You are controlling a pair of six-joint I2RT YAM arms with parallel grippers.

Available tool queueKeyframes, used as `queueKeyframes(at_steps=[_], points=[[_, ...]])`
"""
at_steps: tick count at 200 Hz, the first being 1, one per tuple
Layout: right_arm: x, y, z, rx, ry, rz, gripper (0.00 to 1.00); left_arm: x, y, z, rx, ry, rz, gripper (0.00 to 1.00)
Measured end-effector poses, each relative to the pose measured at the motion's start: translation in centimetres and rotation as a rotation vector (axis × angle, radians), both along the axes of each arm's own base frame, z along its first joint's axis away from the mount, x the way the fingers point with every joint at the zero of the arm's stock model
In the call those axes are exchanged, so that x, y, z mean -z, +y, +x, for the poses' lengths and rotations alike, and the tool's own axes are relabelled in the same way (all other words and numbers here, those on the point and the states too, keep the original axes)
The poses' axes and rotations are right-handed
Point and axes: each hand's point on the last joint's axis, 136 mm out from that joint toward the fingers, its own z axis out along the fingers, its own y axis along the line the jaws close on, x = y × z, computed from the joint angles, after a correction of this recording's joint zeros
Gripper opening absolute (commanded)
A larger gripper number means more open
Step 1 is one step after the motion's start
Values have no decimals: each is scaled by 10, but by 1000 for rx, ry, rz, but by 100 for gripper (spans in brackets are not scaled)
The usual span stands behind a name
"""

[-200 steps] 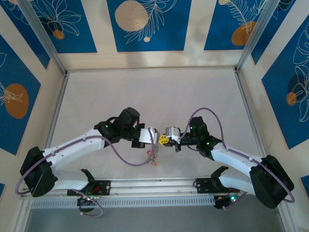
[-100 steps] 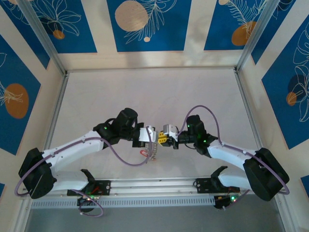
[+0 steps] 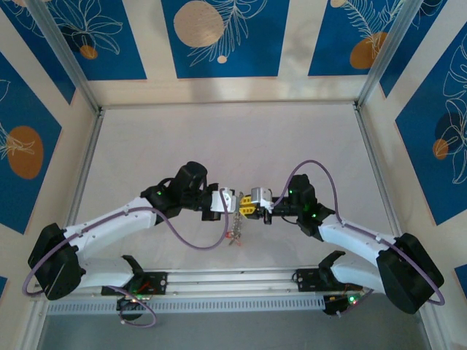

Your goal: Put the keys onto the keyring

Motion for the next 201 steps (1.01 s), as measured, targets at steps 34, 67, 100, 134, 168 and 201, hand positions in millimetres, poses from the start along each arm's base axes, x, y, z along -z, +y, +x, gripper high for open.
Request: queueKeyframes(at_steps=[34,67,100,134,168,201], points=[[3,1,1,-2,9,-3,6,2,1,1,-6,6,2,0],[1,0,3,8,8,1,0,2,2,3,-13,3,0,0],[-4,-8,6,41,2,23,0,0,2,7,-11,-35,-2,0],[-17,-16,8,72,-25,54,0,4,3,12,-19,-69,27,0],[-18,-18,8,73,-24,54,0,16,5,16,-34,-52,76,0],[-18,-18,8,70,-24,56,0,23,9,15,-42,-24,99,0]])
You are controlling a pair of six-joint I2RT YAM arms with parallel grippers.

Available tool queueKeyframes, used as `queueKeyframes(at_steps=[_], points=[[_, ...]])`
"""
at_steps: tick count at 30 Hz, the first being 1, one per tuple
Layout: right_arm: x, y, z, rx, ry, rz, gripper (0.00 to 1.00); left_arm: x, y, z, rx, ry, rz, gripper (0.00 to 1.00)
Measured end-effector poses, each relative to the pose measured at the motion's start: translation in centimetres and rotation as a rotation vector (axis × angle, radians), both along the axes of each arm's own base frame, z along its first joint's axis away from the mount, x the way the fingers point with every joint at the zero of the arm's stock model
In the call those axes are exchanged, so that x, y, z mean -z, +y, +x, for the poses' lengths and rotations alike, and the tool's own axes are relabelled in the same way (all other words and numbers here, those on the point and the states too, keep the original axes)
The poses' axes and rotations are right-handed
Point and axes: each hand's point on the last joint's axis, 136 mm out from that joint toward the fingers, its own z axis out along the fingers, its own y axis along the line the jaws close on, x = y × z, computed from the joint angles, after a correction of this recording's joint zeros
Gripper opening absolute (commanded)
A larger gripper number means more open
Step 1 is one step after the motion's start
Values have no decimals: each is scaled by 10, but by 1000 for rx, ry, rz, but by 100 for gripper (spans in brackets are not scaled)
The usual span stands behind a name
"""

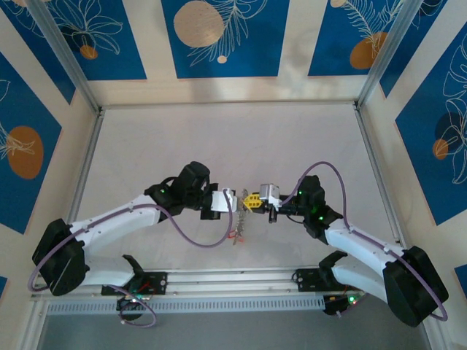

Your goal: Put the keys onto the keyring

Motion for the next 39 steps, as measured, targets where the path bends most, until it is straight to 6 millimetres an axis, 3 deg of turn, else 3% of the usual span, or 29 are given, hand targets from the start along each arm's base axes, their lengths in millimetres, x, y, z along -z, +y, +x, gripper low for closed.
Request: queueKeyframes(at_steps=[4,11,17,25,33,36,39], points=[[1,0,0,0,4,-2,0,-4,-2,-2,3,14,-20,0],[6,0,0,1,15,-9,0,-6,-4,-6,9,49,-41,23],[6,0,0,1,15,-9,0,6,-7,-6,3,92,-22,28],[5,0,0,1,12,-8,0,13,-15,-6,-22,189,-40,29],[5,0,0,1,12,-7,0,6,-23,-6,-21,226,-87,27],[5,0,0,1,12,-7,0,4,-24,-5,-25,227,-95,22],[5,0,0,0,12,-7,0,3,-25,-4,-27,223,-100,10]])
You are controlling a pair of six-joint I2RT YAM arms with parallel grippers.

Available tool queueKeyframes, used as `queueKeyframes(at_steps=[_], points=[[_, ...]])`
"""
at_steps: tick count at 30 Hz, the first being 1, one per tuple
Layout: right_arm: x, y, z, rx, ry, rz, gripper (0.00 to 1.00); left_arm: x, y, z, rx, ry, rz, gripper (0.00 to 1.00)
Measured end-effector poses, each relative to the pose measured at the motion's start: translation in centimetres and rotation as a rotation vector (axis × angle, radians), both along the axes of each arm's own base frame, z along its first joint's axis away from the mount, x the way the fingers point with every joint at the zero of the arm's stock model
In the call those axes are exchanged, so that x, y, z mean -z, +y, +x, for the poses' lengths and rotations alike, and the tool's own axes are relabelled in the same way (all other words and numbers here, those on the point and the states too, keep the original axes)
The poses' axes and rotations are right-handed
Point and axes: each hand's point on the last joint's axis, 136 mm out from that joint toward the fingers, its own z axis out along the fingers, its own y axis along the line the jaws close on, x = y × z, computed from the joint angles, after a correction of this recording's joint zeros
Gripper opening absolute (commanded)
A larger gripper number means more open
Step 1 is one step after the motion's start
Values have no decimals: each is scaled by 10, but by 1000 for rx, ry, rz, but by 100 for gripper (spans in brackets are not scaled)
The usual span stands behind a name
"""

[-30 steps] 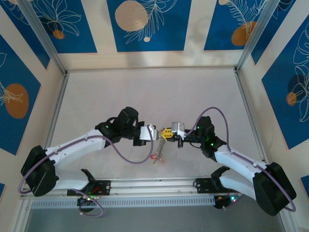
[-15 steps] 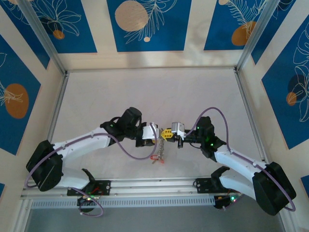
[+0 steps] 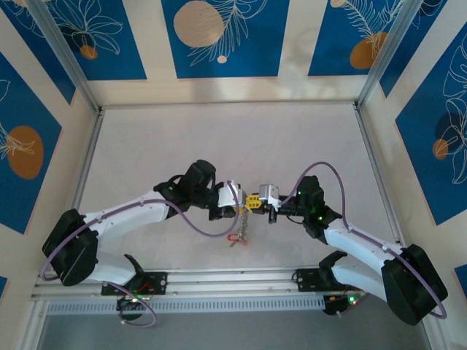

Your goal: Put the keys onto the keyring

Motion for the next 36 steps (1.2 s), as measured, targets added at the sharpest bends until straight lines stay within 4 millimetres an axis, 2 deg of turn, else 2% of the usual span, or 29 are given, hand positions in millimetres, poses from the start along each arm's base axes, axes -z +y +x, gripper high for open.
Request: queueKeyframes(at_steps=[3,13,18,22,25,29,32,36], points=[[0,0,0,0,-1,0,0,0,0,2,-7,-5,-1,0],[1,-5,4,47,5,-13,0,-3,2,13,-46,-63,9,0],[9,-11,7,93,44,-30,0,-5,7,14,-55,-102,14,0],[15,-13,8,105,93,-41,5,-5,10,11,-46,-122,14,0],[20,-13,9,114,122,-49,14,-7,11,10,-33,-136,13,0],[24,-15,13,141,141,-60,20,-4,14,6,-11,-140,29,0],[23,-15,13,139,131,-60,26,-3,16,3,1,-146,42,0],[12,-15,6,105,81,-36,32,-3,19,1,13,-152,53,0]])
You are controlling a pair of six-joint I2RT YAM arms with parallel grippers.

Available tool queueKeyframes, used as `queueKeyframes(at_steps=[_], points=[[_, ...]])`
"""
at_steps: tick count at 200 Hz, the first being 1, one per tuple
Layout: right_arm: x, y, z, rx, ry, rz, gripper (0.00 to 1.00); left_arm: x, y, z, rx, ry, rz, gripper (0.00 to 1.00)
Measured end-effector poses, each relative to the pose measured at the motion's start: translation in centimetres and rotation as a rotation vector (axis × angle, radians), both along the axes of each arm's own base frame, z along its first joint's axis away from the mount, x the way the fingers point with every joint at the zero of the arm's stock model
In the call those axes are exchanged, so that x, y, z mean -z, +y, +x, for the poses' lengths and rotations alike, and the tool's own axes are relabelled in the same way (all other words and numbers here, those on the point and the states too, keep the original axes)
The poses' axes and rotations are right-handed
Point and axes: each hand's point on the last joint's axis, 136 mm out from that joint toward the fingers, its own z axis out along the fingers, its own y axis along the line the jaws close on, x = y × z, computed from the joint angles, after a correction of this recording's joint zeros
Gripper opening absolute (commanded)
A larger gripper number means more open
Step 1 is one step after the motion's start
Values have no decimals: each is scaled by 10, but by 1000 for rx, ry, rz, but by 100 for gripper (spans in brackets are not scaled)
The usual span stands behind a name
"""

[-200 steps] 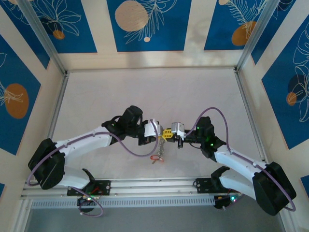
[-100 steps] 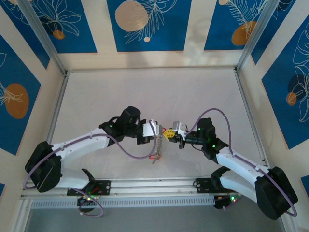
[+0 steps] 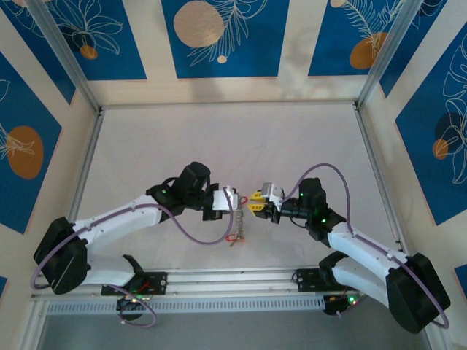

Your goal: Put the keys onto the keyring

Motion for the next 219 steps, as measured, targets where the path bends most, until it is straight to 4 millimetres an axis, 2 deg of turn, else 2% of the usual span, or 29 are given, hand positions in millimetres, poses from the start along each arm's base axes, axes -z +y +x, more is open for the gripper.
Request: queueKeyframes(at_steps=[21,70,85,90,102,118,150,181,195,219], points=[[-5,1,-4,-29,-25,7,35,-3,0,-2,10,-3,-6,0],[-4,14,-13,-112,-18,-3,34,-10,-2,-5,27,4,-20,0],[0,17,-13,-125,-5,-11,24,-11,-2,-6,30,6,-22,0],[1,18,-13,-127,-4,-14,16,-11,-2,-6,31,7,-22,0],[3,19,-12,-129,6,-21,5,-11,-2,-6,31,6,-23,0],[5,19,-11,-129,15,-25,0,-12,-1,-5,27,4,-22,0],[5,19,-10,-124,7,-27,0,-15,0,-3,17,-7,-27,0],[4,17,-6,-106,3,-26,0,-28,2,-5,22,-28,-58,0],[2,17,-6,-109,1,-20,10,-31,1,-6,27,-33,-70,0],[3,17,-7,-118,13,-15,15,-32,1,-7,36,-29,-75,0]])
